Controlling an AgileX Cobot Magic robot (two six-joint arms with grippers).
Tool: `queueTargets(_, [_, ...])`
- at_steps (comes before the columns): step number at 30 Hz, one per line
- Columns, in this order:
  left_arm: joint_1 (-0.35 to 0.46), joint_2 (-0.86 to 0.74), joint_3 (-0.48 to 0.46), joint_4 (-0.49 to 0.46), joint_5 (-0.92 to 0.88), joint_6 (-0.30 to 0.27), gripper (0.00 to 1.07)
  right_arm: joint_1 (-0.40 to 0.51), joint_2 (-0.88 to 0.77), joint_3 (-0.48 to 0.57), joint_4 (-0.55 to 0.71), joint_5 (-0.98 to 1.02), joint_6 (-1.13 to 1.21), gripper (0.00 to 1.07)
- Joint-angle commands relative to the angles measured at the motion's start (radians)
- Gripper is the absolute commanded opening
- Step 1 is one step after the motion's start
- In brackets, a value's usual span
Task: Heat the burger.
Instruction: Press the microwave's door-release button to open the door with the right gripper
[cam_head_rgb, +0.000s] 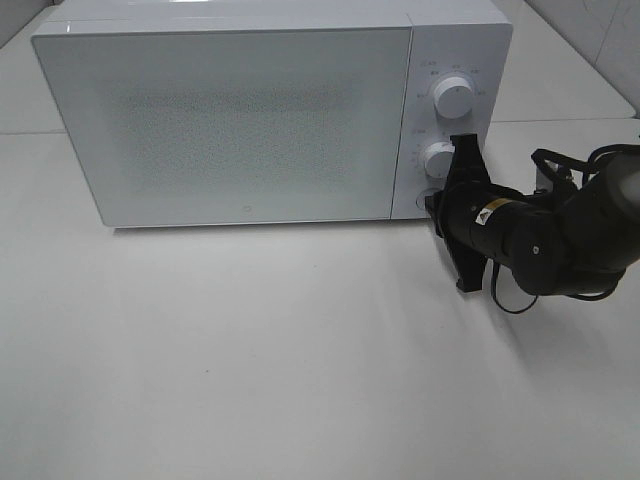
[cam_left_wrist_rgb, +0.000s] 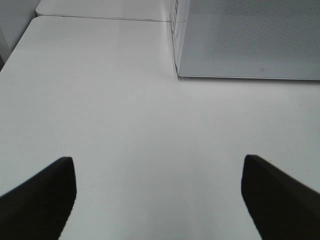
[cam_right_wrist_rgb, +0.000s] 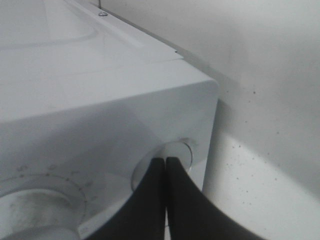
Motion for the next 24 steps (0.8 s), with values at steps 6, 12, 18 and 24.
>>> queueTargets(6, [0.002, -0.005, 0.0, -0.003, -0.012, -0.006, 0.82, -0.002, -0.001, -0.01, 0.041, -0.064, -0.047, 0.0])
queueTargets(12, [0.002, -0.005, 0.0, -0.003, -0.012, -0.006, 0.82, -0.002, -0.001, -0.01, 0.076, -0.157, -0.066, 0.0])
queueTargets(18, [0.002, -0.005, 0.0, -0.003, -0.012, -0.006, 0.82, -0.002, -0.001, -0.01, 0.093, -0.251, -0.064, 0.0])
queueTargets(24, [0.002, -0.005, 0.0, -0.003, -0.012, -0.006, 0.82, -0.002, -0.001, -0.018, 0.12, -0.268, -0.068, 0.0])
